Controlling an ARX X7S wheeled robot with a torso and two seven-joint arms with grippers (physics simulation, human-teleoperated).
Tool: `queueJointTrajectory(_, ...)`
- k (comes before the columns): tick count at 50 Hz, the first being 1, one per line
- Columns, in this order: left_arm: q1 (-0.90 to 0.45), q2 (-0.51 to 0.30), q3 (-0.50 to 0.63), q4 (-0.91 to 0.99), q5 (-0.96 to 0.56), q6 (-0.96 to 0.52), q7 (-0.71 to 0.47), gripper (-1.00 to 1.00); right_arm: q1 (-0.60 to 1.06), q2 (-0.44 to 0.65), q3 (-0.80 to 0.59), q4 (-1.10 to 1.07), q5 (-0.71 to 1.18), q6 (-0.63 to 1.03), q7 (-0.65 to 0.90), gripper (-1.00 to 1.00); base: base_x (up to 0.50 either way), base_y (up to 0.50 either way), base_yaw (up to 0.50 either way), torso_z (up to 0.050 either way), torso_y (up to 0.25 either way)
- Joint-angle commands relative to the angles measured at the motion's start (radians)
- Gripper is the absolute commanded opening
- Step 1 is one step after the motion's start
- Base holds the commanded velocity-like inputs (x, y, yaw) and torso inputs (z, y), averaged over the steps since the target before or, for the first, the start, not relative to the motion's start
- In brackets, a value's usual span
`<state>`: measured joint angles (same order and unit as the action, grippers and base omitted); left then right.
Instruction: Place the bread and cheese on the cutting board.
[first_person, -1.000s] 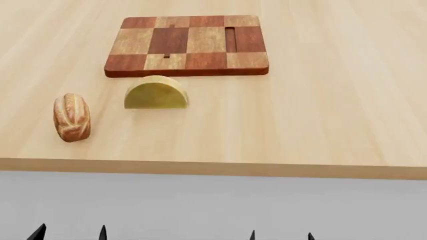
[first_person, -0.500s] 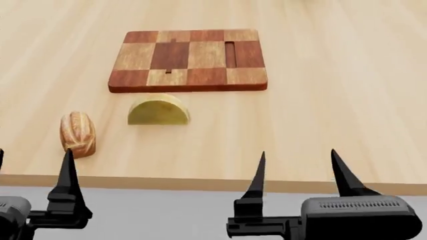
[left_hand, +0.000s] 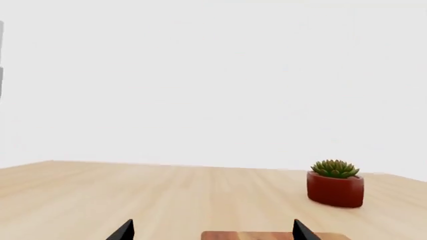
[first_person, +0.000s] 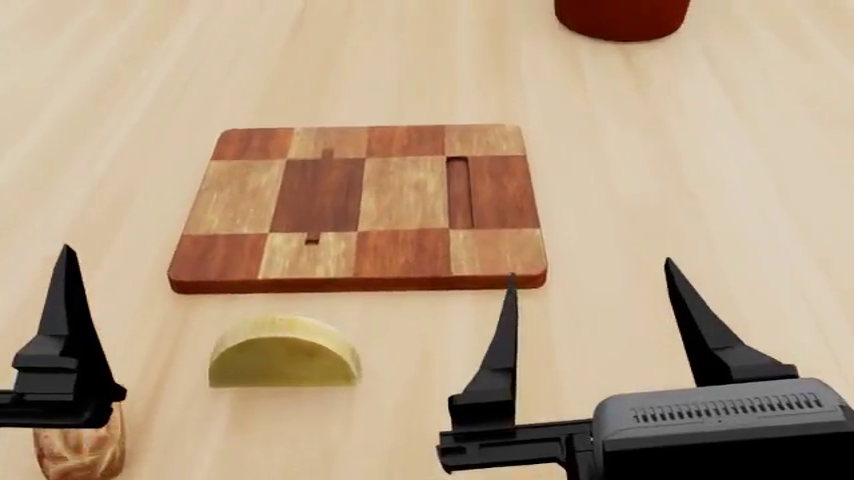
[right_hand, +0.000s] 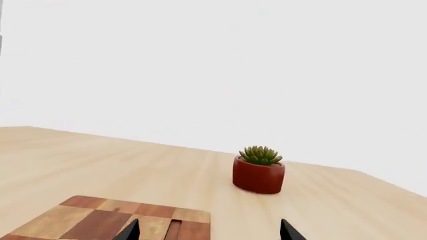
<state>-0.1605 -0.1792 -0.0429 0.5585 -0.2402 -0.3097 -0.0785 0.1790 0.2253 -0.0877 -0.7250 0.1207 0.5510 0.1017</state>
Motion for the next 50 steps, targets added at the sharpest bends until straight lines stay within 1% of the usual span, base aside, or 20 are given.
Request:
queueJointTrajectory(1,0.013,-0.017,-0.043,0.055,-0.044,-0.019,-0.016,1.00,-0.003,-0.003,0.020,-0.063,0.040,0.028,0.004,1.00,0.50,0.00,0.00,0.000,0.000)
queueJointTrajectory(11,0.007,-0.020,-0.028,0.029,-0.041,-0.014,-0.021,1.00,-0.007,-0.001,0.026,-0.053,0.062,0.012,-0.002,1.00,0.50,0.00,0.00,0.000,0.000)
queueJointTrajectory(12,0.007,-0.020,-0.029,0.031,-0.041,-0.015,-0.022,1.00,-0.013,-0.004,0.028,-0.054,0.058,-0.011,0.001,1.00,0.50,0.00,0.00,0.000,0.000)
queueJointTrajectory(13,0.007,-0.021,-0.030,0.033,-0.044,-0.017,-0.024,1.00,-0.009,-0.008,0.037,-0.061,0.077,0.016,0.003,1.00,0.50,0.00,0.00,0.000,0.000)
queueJointTrajectory(21,0.010,-0.032,-0.023,0.038,-0.049,-0.015,-0.032,1.00,-0.015,-0.007,0.044,-0.066,0.086,0.007,0.009,1.00,0.00,0.00,0.00,0.000,0.000)
queueJointTrajectory(24,0.012,-0.037,-0.018,0.036,-0.050,-0.008,-0.032,1.00,-0.003,0.003,0.026,-0.062,0.084,0.030,0.005,1.00,0.00,0.00,0.00,0.000,0.000)
queueJointTrajectory(25,0.012,-0.038,-0.017,0.035,-0.050,-0.007,-0.033,1.00,-0.010,0.011,0.010,-0.063,0.057,-0.001,0.007,1.00,0.00,0.00,0.00,0.000,0.000)
queueJointTrajectory(29,0.010,-0.041,-0.017,0.031,-0.055,-0.006,-0.038,1.00,-0.007,0.000,0.032,-0.066,0.087,0.018,0.012,1.00,0.50,0.00,0.00,0.000,0.000)
queueJointTrajectory(35,0.007,-0.044,-0.015,0.028,-0.056,-0.007,-0.053,1.00,-0.006,-0.003,0.038,-0.064,0.099,0.017,0.017,1.00,0.01,0.00,0.00,0.000,0.000)
queueJointTrajectory(37,0.003,-0.050,-0.021,0.044,-0.063,-0.034,-0.068,1.00,-0.005,-0.004,0.040,-0.068,0.105,0.020,0.017,1.00,0.00,0.00,0.00,0.000,0.000)
queueJointTrajectory(38,0.007,-0.059,-0.026,0.074,-0.038,-0.047,-0.089,1.00,-0.008,-0.003,0.041,-0.071,0.109,0.023,0.017,1.00,0.00,0.00,0.00,0.000,0.000)
queueJointTrajectory(40,0.008,-0.078,-0.068,0.161,-0.066,-0.124,-0.122,1.00,-0.014,-0.002,0.048,-0.084,0.117,0.032,0.020,1.00,0.00,0.00,0.00,0.000,0.000)
queueJointTrajectory(42,-0.011,-0.114,-0.146,0.287,-0.172,-0.289,-0.161,1.00,-0.023,0.002,0.056,-0.109,0.129,0.053,0.023,1.00,0.00,0.00,0.00,0.000,0.000)
queueJointTrajectory(43,-0.026,-0.146,-0.167,0.347,-0.176,-0.381,-0.203,1.00,-0.030,0.002,0.063,-0.117,0.136,0.055,0.024,1.00,0.00,0.00,0.00,0.000,0.000)
queueJointTrajectory(45,-0.074,-0.195,-0.234,0.431,-0.281,-0.604,-0.252,1.00,-0.031,0.005,0.065,-0.124,0.140,0.069,0.028,1.00,0.00,0.00,0.00,0.000,0.000)
queueJointTrajectory(46,-0.109,-0.218,-0.310,0.485,-0.382,-0.731,-0.291,1.00,-0.027,0.008,0.062,-0.124,0.140,0.090,0.033,1.00,0.00,0.00,0.00,0.000,0.000)
queueJointTrajectory(47,-0.128,-0.273,-0.414,0.488,-0.532,-0.779,-0.386,1.00,-0.025,0.008,0.064,-0.130,0.144,0.100,0.036,1.00,0.00,0.00,0.00,0.000,0.000)
queueJointTrajectory(48,-0.158,-0.357,-0.509,0.487,-0.682,-0.855,-0.536,1.00,-0.019,0.010,0.060,-0.137,0.141,0.117,0.043,1.00,0.00,0.00,0.00,0.000,0.000)
queueJointTrajectory(49,-0.172,-0.448,-0.565,0.447,-0.832,-0.862,-0.686,1.00,-0.014,0.012,0.056,-0.145,0.135,0.136,0.053,1.00,0.00,0.00,0.00,0.000,0.000)
queueJointTrajectory(50,-0.177,-0.514,-0.579,0.423,-0.982,-0.844,-0.791,1.00,-0.007,0.014,0.049,-0.155,0.129,0.159,0.063,1.00,0.00,0.00,0.00,0.000,0.000)
